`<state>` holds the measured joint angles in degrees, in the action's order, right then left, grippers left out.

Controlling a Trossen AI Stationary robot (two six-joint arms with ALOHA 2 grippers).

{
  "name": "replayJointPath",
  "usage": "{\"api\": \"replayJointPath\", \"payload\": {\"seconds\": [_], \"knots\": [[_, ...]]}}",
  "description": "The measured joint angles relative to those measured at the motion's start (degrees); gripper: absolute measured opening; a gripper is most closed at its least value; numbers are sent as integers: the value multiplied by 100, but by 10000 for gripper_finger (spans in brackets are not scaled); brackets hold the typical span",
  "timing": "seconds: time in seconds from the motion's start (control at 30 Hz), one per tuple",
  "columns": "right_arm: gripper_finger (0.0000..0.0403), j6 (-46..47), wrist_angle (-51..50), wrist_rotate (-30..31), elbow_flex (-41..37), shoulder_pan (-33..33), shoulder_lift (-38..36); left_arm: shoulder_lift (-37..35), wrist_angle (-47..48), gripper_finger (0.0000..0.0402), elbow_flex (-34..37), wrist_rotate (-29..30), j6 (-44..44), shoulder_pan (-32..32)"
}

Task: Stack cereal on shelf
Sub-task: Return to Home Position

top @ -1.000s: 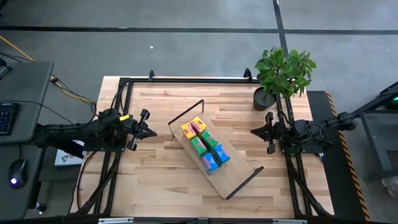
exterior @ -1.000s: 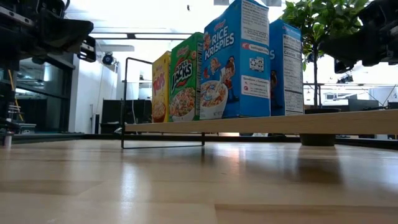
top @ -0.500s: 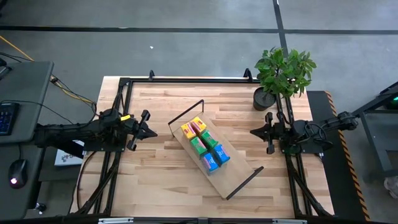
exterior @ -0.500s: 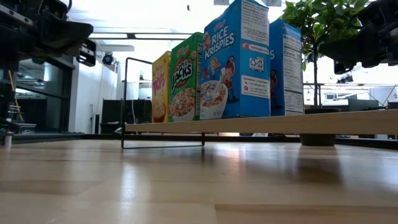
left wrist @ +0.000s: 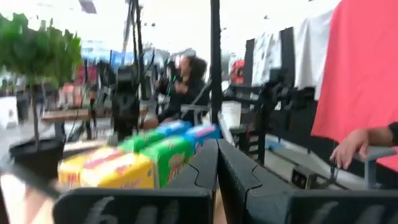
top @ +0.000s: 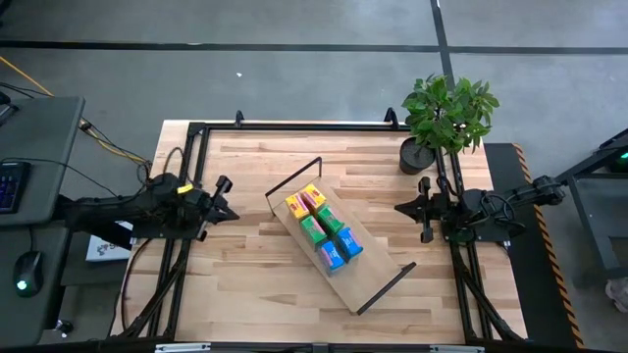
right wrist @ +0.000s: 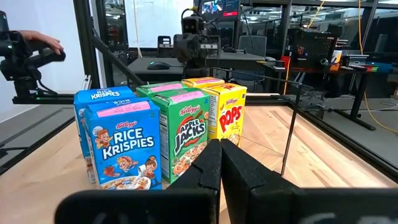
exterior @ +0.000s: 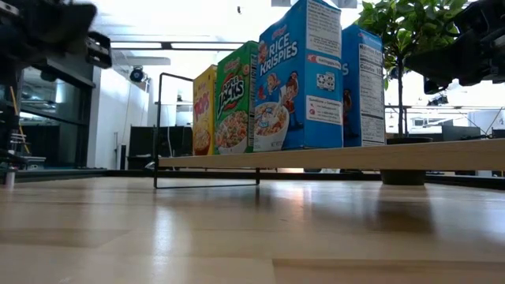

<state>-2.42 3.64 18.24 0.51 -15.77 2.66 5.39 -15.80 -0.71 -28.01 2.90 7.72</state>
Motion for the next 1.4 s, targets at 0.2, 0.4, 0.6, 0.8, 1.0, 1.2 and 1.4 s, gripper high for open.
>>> {"api": "replayJointPath", "payload": {"seconds": [0.2, 0.4, 0.6, 0.8, 1.0, 1.2, 1.4], "knots": [[0, 0, 0, 0, -1, 0, 0, -517, -4, 3, 2, -19, -2, -180], [0, 0, 0, 2, -2, 0, 9, -514, -92, 3, 4, -18, -3, -231], [0, -2, 0, 2, -2, 0, 2, -501, 18, 3, -2, -16, -4, -231], [0, 0, 0, 2, -2, -1, 2, -481, 76, 3, -2, -12, -5, -231], [0, 0, 0, 2, -4, 0, 2, -481, 126, 3, -2, -11, -4, -231], [0, 0, 0, 2, -4, 0, 2, -481, 124, 3, -2, -11, -5, -231], [0, 0, 0, 2, -4, -2, 2, -481, 123, 3, -2, -11, -4, -231]]}}
